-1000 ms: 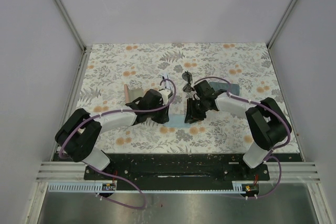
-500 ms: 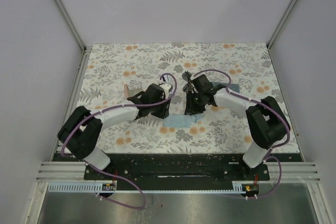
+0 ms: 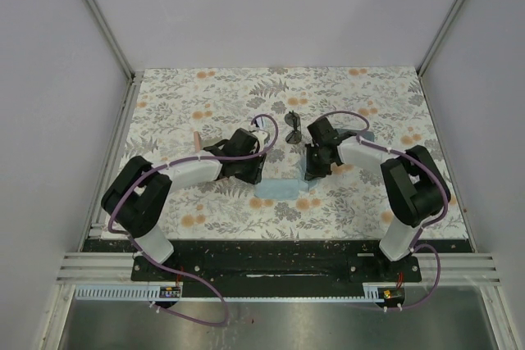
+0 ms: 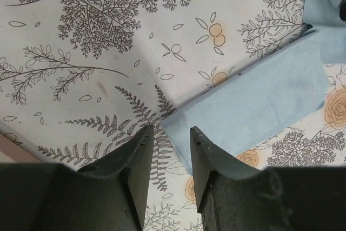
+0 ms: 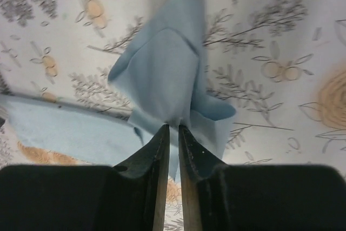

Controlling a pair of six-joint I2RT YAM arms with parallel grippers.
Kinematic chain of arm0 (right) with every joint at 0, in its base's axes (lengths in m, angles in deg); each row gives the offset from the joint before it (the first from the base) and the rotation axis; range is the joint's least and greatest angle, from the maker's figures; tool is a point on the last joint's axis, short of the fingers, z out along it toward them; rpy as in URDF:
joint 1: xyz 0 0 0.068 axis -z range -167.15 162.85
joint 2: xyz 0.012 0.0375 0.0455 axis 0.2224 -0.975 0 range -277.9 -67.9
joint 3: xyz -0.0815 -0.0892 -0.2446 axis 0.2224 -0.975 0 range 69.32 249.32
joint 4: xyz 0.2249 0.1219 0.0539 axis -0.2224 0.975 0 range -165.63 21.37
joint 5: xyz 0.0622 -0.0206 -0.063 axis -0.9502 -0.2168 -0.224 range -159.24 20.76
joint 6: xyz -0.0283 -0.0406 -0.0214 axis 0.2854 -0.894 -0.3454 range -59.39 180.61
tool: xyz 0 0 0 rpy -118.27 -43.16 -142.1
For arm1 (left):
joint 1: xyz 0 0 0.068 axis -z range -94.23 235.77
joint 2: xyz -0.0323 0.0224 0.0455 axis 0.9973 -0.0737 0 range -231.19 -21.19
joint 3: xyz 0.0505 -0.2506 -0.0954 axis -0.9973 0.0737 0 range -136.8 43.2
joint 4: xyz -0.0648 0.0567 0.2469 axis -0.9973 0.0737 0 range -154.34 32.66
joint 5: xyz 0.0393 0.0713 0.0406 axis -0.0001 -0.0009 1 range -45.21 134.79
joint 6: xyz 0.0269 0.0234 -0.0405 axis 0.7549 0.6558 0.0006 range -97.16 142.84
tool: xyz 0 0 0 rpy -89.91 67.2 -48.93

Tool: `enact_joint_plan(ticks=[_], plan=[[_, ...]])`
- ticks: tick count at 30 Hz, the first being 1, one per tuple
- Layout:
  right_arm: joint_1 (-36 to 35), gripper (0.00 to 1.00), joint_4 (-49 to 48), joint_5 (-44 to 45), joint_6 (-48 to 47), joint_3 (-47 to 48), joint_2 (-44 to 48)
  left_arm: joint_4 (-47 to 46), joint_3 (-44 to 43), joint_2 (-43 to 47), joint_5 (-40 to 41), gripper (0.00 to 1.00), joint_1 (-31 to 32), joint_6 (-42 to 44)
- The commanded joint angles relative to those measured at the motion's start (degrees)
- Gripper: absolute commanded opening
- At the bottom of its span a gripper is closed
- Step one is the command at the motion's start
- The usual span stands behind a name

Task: Organize the sunglasses

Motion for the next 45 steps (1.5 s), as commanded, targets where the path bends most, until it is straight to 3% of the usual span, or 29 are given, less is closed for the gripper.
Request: enact_joint_plan(ticks=[1, 7, 10, 15, 22, 30, 45], plan=[[3.69, 0.2, -0.53, 0.82, 1.38, -1.08, -1.52, -1.61, -2.16, 0.14, -1.68, 0.37, -0.44, 1.03], [11.78, 0.19, -0.89, -1.47, 2.27, -1.87, -1.88, -1.0, -3.56, -0.03, -2.56, 0.37, -0.71, 1.65], [12.32, 0.29, -0.19, 0.72, 1.57, -1.35, 1.19, -0.47, -4.36, -0.47, -2.91, 0.38, -0.89, 2.09], [12.05, 0.36, -0.1, -4.53, -2.47, -0.21, 5.15, -0.12, -5.32, -1.7, -4.23, 0.37, -1.41, 2.53], [8.28, 0.39, -0.1, -7.17, -6.08, 0.32, 7.7, 0.15, -5.85, -2.93, -4.76, 0.36, -1.76, 3.23], [1.16, 0.4, -0.89, -9.12, -7.93, 2.43, 2.88, -0.03, -4.89, -2.58, -5.11, 0.35, -1.94, 3.94], [-1.22, 0.38, -1.94, -10.08, -9.16, 4.89, -4.16, -0.12, -4.27, -2.32, -5.02, 0.31, -2.64, 3.32]])
